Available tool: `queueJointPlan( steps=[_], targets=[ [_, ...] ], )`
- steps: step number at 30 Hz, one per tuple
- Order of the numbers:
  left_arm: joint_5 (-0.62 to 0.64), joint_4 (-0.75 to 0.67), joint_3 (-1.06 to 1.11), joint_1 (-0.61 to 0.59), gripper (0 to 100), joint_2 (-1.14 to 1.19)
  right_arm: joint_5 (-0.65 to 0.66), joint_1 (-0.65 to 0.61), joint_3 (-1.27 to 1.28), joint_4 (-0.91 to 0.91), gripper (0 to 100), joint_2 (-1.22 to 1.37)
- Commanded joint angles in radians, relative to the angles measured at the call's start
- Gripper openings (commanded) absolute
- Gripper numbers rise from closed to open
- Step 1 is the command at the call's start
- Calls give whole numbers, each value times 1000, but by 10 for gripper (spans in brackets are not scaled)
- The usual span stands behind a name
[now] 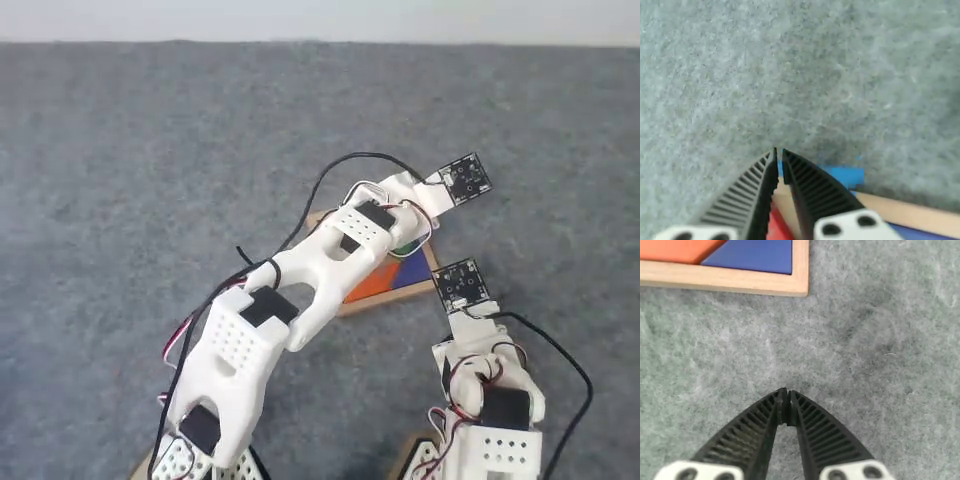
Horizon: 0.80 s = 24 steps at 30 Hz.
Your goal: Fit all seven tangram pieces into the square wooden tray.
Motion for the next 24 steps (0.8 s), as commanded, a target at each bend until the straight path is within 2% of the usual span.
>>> queueJointPlan(
  steps=[1, 11, 24],
  targets=[
    [3, -18, -41, -2, 15, -14, 8, -2, 17, 2, 8, -15],
    [0, 54, -36, -6, 15, -18, 8, -2, 17, 2, 8, -15],
    [-5, 187, -39, -133, 14, -18, 8, -2, 17, 2, 8, -15]
  ],
)
